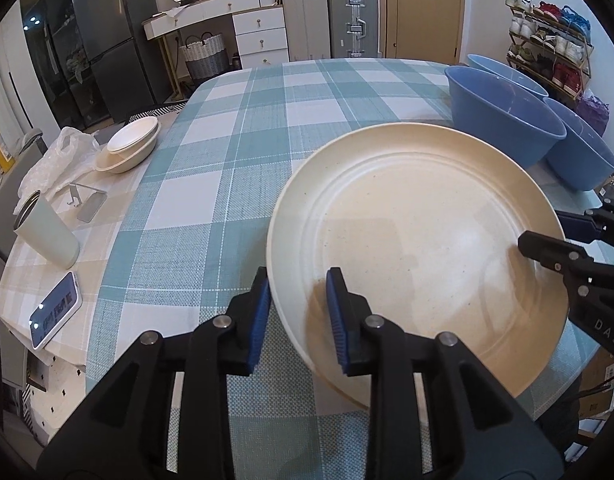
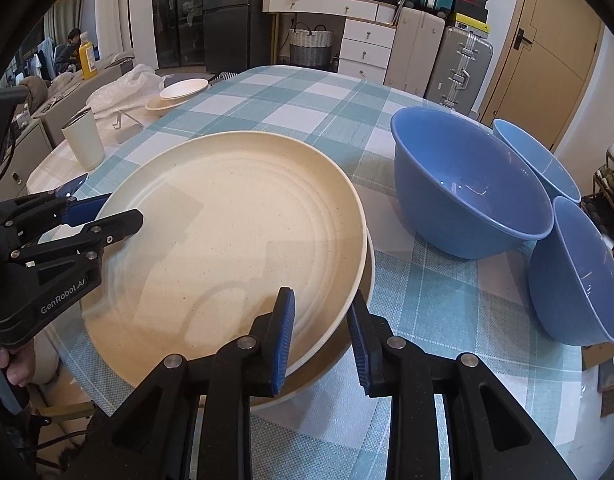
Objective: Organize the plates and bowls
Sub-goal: 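Lower the cream plate onto the plate stack and open the left tool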
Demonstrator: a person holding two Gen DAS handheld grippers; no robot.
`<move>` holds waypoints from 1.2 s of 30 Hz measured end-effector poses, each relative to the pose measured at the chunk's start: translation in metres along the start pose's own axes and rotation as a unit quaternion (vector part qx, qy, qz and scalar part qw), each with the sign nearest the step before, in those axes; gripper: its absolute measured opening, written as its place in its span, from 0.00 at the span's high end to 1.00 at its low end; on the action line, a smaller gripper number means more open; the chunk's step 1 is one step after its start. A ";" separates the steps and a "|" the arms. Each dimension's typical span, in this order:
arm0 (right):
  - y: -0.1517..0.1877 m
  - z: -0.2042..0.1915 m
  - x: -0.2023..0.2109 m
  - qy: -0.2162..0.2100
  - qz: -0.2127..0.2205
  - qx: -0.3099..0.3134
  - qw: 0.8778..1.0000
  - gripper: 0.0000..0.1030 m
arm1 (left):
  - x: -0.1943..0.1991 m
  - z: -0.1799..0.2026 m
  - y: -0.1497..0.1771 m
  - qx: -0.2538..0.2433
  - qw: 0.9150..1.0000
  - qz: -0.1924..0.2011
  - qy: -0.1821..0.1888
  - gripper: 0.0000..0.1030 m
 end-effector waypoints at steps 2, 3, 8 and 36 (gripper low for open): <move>0.000 -0.001 0.000 0.001 -0.002 0.001 1.000 0.73 | 0.001 0.001 0.000 -0.003 1.000 -0.002 -0.001 0.75; 0.001 -0.001 0.001 0.001 -0.003 0.001 1.000 0.73 | 0.001 0.001 0.000 -0.004 1.000 -0.002 -0.002 0.75; 0.003 -0.002 0.002 -0.009 -0.008 -0.001 1.000 0.67 | 0.003 0.000 0.001 -0.005 1.000 -0.008 -0.001 0.73; 0.005 0.012 0.008 -0.057 0.000 -0.031 0.998 0.42 | 0.007 -0.012 0.002 0.029 0.999 -0.016 0.040 0.26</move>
Point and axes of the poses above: each gripper's, at about its wrist camera, not at the fingertips, and x roughly against the way its jaws point, z to its right, y to its underside, the point moved 6 cm from there along -x, roughly the way its jaws point, and after that the axes turned 1 degree about -z, right-handed, at the moved point
